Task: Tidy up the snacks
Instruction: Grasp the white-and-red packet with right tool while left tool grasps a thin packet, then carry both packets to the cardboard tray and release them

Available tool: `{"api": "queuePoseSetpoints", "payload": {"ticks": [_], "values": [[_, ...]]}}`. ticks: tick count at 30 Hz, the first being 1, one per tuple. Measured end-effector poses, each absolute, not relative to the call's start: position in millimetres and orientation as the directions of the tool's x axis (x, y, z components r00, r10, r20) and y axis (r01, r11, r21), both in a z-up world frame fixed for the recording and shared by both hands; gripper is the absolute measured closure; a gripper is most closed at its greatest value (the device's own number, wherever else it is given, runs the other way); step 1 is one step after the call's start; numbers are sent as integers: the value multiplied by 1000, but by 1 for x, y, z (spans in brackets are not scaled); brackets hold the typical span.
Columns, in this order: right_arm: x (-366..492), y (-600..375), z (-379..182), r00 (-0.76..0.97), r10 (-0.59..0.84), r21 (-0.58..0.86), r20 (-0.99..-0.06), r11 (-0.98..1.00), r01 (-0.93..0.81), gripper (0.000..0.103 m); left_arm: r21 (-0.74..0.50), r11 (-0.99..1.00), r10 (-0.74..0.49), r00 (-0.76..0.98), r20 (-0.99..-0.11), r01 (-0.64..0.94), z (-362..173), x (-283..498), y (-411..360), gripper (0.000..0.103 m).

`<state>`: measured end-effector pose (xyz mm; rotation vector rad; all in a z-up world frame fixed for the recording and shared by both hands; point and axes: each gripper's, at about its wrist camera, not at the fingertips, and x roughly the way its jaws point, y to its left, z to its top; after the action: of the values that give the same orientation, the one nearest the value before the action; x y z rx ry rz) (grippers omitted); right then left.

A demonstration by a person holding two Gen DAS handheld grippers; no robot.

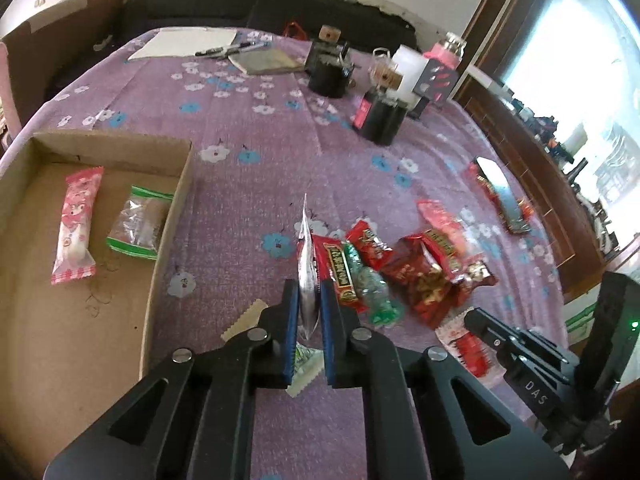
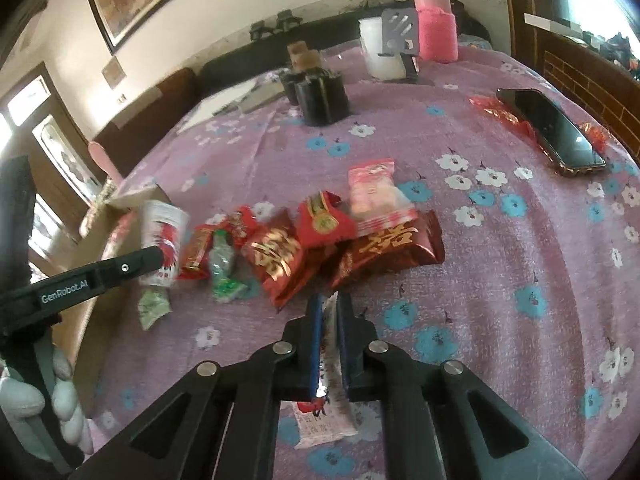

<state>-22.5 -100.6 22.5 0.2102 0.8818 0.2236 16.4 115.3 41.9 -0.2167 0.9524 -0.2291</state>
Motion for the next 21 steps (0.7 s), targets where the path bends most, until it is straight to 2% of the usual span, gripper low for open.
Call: {"api": "queuePoseSetpoints", "payload": {"ticks": [7,13,21], "values": [[-37,-114,31,613,377,389,-695,913,-120,99,-345,933,-339,582,-739,105,55,3,128,95],[-47,-112,49,613,425,431,-666,890,-149,99,-421,903,-385,599,-702,87,69,-15,157,95],[-45,-76,70,581,520,485,-626,843,-233,99,-399,917,-312,669,-674,25,90,-37,212,95]]}}
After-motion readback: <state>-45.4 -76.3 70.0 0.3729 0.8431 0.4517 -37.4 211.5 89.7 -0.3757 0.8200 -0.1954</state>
